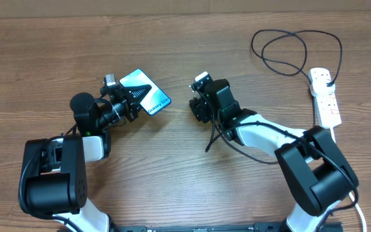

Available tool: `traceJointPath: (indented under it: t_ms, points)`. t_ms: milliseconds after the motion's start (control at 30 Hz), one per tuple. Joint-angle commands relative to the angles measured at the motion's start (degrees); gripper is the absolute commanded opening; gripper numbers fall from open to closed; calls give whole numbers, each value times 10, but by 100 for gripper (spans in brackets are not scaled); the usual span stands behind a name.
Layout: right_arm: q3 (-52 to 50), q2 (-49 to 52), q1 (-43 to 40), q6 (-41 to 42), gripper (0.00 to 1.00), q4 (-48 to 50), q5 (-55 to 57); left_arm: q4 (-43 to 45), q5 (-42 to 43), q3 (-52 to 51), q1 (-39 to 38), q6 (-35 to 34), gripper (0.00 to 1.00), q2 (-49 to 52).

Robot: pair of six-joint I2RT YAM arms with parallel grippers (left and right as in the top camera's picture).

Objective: Plug charger to phone and switch on socket
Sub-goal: 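Grasp the cable plug with the right gripper and lift it toward the phone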

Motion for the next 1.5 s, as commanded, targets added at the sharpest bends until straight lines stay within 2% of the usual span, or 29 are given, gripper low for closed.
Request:
traceJointPath:
  t_ms: [0, 267, 467, 667, 800, 967, 1067, 1133, 1367, 1467]
  points:
    - [14, 21, 1, -3, 73, 4, 3, 7, 14, 14, 3, 16, 4, -12]
    - [14, 50, 1, -3, 72, 10, 3, 7, 14, 14, 3, 16, 5, -12]
    - [17, 72, -7, 1, 62, 16, 3, 7, 15, 14, 3, 16, 4, -12]
    - [17, 75, -18, 19, 48, 21, -3, 7, 14, 14, 3, 16, 4, -12]
    - [17, 75, -24, 32, 29, 20, -12, 7, 14, 14, 3, 16, 4, -12]
    - [17, 75, -26, 39, 15, 9, -36, 7, 15, 14, 3, 16, 4, -12]
    - [19, 74, -26, 42, 4, -3, -42, 7, 15, 14, 3, 16, 4, -12]
    - [29, 73, -28, 50, 4, -27, -51, 7, 15, 14, 3, 17, 5, -12]
    - [112, 36, -56, 52, 4, -189, -263, 7, 14, 13, 3, 26, 4, -12]
    - [134, 8, -78, 52, 4, -233, -402, 7, 15, 14, 3, 27, 5, -12]
